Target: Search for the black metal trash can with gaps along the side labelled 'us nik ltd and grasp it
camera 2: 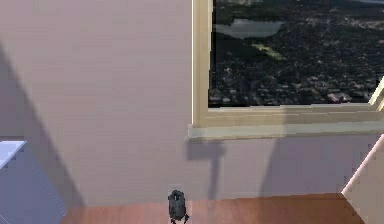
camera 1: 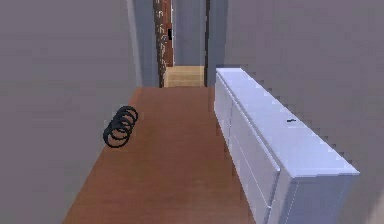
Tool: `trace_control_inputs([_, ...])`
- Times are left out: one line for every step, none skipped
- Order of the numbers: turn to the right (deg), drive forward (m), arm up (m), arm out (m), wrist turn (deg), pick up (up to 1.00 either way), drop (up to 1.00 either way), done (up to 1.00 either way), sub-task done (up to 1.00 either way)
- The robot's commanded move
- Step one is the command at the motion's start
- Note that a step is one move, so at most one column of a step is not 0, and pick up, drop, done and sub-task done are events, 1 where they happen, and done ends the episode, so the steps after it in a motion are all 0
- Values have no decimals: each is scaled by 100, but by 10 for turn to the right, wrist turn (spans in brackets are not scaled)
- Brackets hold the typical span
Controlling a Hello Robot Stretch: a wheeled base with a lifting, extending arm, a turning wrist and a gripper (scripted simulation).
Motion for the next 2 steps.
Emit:
trace_control_inputs([0, 0, 10, 0, 0, 0, 0, 0, 0])
trace_control_inputs([0, 0, 0, 0, 0, 0, 0, 100, 0])
